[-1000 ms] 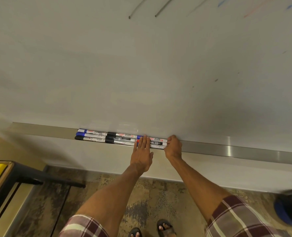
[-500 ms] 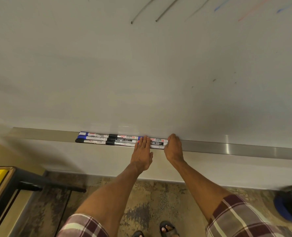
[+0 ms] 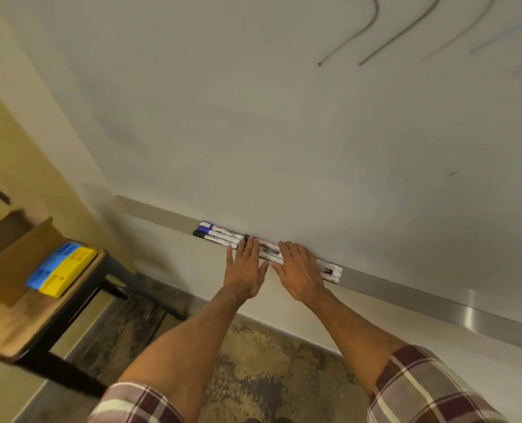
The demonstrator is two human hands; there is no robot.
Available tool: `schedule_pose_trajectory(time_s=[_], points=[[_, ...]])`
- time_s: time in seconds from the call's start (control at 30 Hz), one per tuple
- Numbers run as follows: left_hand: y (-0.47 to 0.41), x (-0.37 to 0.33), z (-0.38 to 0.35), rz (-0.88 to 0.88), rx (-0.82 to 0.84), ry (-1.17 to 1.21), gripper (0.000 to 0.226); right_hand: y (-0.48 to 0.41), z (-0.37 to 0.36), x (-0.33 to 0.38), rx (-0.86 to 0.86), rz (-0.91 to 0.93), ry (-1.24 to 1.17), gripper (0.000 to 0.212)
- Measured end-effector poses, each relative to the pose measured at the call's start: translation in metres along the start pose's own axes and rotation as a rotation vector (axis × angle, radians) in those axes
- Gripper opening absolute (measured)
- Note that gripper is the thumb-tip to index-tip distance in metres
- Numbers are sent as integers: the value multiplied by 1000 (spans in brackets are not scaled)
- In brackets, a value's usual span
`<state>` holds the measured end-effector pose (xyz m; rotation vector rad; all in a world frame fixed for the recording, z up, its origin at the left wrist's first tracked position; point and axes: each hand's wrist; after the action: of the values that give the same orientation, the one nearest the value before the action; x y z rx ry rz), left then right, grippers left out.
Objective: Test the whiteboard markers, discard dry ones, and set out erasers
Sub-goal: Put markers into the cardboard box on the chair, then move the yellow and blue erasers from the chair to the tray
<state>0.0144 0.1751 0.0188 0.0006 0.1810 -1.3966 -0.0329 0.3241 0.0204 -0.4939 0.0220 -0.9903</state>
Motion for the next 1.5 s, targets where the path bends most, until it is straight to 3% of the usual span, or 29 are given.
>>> schedule_pose_trajectory(time_s=[0.6, 1.07, 1.5], points=[[101, 158, 71, 624, -148, -40, 74, -72, -31, 182, 160, 580, -179, 61], [141, 315, 68, 805, -211, 20, 76, -100, -98, 354, 248, 724, -187, 64], [123, 388, 36, 954, -172, 158, 75, -140, -160, 414, 352, 853, -130, 67]])
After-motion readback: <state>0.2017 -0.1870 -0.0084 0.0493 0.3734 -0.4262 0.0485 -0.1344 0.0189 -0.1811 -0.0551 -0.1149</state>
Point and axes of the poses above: each hand's wrist, its own y-axis away from the middle knuckle, its own z-axis out of the back of the hand, x = y × z, and after that the axes turned 15 degrees about -x, right-handed
